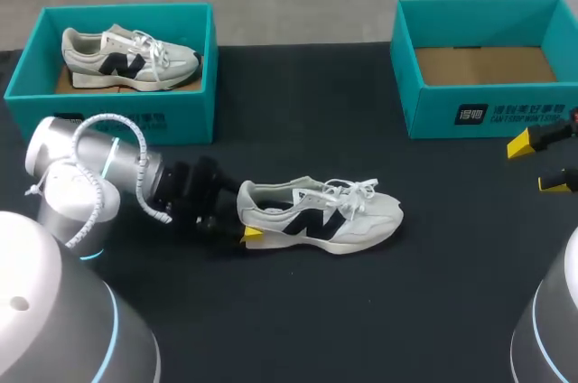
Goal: Take the shoe out of the shoebox, open the shoe tongue, remove and reinsert the insole, then place the shoe into the shoebox
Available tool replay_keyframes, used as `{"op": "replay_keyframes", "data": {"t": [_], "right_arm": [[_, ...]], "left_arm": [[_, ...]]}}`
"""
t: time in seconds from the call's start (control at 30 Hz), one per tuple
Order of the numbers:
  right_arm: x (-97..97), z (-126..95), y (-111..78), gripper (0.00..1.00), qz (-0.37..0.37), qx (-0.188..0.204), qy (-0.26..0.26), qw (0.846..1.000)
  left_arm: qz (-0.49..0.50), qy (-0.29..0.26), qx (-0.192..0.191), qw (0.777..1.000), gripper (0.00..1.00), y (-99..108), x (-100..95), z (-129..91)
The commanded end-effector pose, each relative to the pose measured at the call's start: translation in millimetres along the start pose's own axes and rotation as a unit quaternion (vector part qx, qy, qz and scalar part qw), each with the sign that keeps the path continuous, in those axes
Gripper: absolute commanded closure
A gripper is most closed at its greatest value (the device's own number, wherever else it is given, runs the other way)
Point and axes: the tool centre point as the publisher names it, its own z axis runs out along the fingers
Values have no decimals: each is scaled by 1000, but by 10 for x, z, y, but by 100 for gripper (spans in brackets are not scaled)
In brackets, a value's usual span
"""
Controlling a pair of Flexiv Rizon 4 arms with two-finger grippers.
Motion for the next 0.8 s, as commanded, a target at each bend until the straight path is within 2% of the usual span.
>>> {"op": "replay_keyframes", "data": {"t": [0.03, 0.13, 0.8], "right_arm": [[0, -26, -97, 0, 1, -23, -1, 1000], [0, -26, -97, 0, 1, -23, -1, 1000], [0, -26, -97, 0, 1, -23, -1, 1000]], "left_arm": [[-1, -1, -9, 1000, 100, -29, -26, -2], [-2, 0, -20, 1000, 100, -27, -52, 8], [-3, 2, -26, 1000, 100, -5, -63, 19]]}}
